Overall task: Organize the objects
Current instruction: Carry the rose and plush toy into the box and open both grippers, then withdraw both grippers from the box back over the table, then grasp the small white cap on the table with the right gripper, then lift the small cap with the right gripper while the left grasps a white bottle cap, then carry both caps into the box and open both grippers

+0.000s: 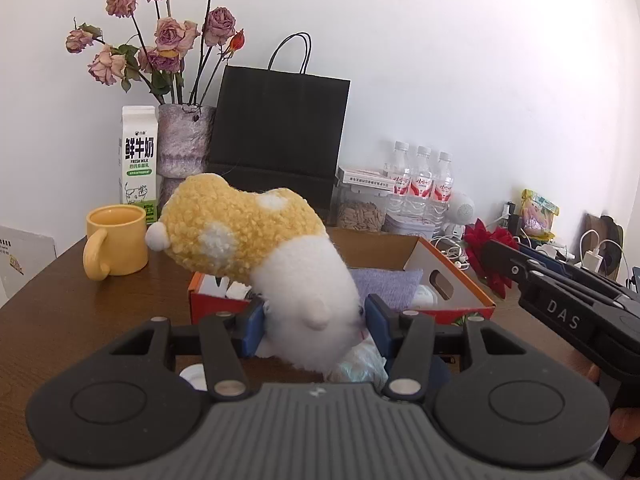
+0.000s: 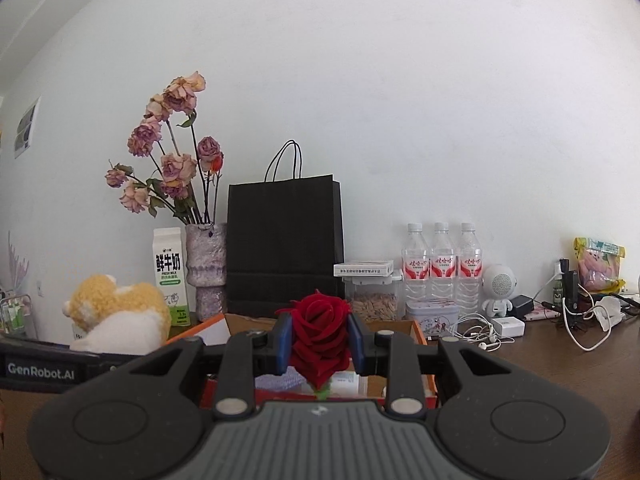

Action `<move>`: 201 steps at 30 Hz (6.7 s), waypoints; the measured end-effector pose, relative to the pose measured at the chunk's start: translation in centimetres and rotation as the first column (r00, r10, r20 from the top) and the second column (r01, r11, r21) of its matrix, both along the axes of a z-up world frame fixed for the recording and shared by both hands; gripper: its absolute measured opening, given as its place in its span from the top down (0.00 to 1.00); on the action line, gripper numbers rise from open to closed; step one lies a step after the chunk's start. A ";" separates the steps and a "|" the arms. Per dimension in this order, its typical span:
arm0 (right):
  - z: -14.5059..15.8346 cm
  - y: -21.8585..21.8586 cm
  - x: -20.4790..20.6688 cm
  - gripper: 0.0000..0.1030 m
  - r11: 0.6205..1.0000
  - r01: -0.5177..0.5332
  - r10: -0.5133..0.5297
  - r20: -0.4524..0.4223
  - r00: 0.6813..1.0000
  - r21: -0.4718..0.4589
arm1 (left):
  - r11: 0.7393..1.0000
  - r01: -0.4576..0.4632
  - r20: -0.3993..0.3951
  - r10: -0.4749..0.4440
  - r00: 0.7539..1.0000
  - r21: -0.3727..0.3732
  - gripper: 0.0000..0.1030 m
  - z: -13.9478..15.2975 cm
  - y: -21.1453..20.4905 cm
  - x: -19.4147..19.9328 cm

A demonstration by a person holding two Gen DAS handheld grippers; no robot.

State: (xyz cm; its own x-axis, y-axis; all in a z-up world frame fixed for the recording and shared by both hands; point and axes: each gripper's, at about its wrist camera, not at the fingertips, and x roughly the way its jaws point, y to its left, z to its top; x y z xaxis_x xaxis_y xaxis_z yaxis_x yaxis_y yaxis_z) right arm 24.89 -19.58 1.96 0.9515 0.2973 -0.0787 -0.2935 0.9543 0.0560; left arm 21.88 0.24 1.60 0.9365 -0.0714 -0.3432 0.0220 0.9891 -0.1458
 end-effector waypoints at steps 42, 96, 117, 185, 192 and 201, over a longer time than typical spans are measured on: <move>-3.5 2.4 13.2 0.00 0.990 0.136 -0.142 -0.170 0.975 -0.042 | 0.992 -0.124 -0.040 0.122 0.992 -0.027 0.00 -1.8 -0.1 13.4; -4.9 -2.0 -2.9 0.00 0.988 0.106 -0.122 -0.146 0.982 -0.112 | 0.980 -0.197 -0.015 0.198 0.980 0.034 0.00 -5.6 3.2 -2.9; -7.3 -7.2 -5.3 0.20 0.982 -0.029 -0.055 -0.429 0.902 -0.187 | 0.994 -0.104 -0.077 0.105 0.992 0.012 0.00 -6.4 2.6 -4.1; -5.4 -2.7 0.2 0.74 1.000 0.008 -0.012 -0.186 0.982 -0.022 | 0.960 -0.262 -0.294 0.278 0.914 0.093 0.01 -7.9 5.7 4.3; -5.4 -2.6 0.3 0.74 1.000 0.005 -0.010 -0.189 0.982 -0.023 | 0.976 -0.218 -0.241 0.214 0.946 0.011 0.61 -7.5 5.7 3.3; -5.4 -2.7 0.3 0.74 1.000 0.010 -0.013 -0.184 0.983 -0.021 | 0.985 -0.171 -0.037 0.171 0.985 0.014 0.61 -4.2 3.0 -0.3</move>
State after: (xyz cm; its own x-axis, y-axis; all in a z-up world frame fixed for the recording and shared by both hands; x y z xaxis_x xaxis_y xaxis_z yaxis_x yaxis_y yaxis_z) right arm 25.18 -22.30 -3.46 0.9236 0.2831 -0.2584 -0.2690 0.9590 0.0892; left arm 21.55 3.19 -2.60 0.9211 0.0928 -0.3782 -0.1530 0.9793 -0.1323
